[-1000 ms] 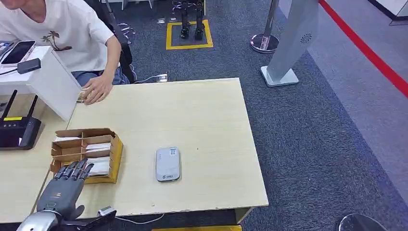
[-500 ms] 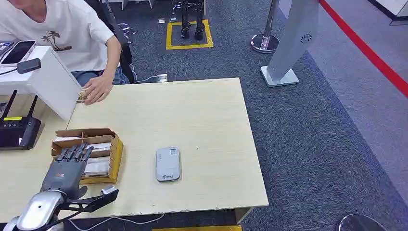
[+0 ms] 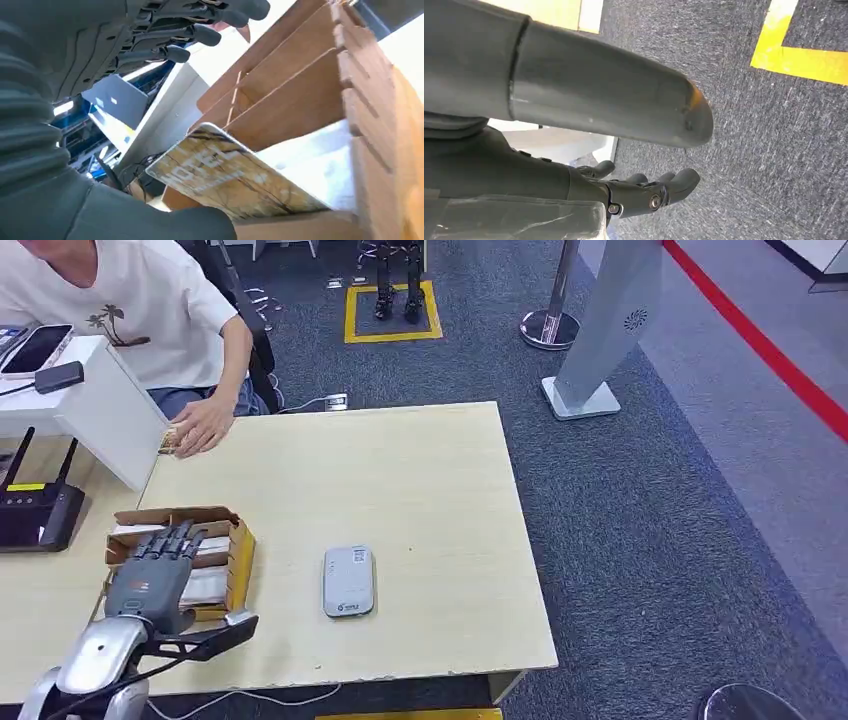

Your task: Pass the card to the sensor for recognition and then transmit it.

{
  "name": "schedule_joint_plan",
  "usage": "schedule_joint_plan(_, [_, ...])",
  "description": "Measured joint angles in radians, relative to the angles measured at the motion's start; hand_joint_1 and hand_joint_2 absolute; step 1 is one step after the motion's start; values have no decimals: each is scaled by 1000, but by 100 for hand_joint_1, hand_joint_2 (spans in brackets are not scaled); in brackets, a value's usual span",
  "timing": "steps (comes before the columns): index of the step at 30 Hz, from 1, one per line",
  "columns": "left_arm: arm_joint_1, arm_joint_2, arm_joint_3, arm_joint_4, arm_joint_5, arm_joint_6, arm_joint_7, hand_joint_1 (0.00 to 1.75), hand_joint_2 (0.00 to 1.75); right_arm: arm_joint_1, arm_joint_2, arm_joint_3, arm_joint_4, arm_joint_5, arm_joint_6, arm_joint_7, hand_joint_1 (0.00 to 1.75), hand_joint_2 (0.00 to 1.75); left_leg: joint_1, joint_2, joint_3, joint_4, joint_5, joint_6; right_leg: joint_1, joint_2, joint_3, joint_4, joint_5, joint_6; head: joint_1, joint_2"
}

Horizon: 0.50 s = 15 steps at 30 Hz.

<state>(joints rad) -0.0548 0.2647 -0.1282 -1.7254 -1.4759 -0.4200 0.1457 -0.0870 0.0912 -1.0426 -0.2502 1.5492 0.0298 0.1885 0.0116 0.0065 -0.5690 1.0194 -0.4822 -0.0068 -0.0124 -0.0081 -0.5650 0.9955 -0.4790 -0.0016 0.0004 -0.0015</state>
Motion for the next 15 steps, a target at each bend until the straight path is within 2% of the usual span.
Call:
schedule_joint_plan(4, [-7, -22, -23, 21, -5, 14, -14, 0, 175, 0, 0, 0, 0, 0, -1, 0, 0, 0, 0, 0, 0, 0, 0, 0, 0, 0, 0, 0, 0, 0, 0, 0])
schedule_joint_plan(15, [-3, -19, -39, 21, 10, 14, -21, 0, 175, 1, 0, 0, 0, 0, -2, -2, 0, 0, 0, 0, 0, 0, 0, 0, 0, 0, 0, 0, 0, 0, 0, 0])
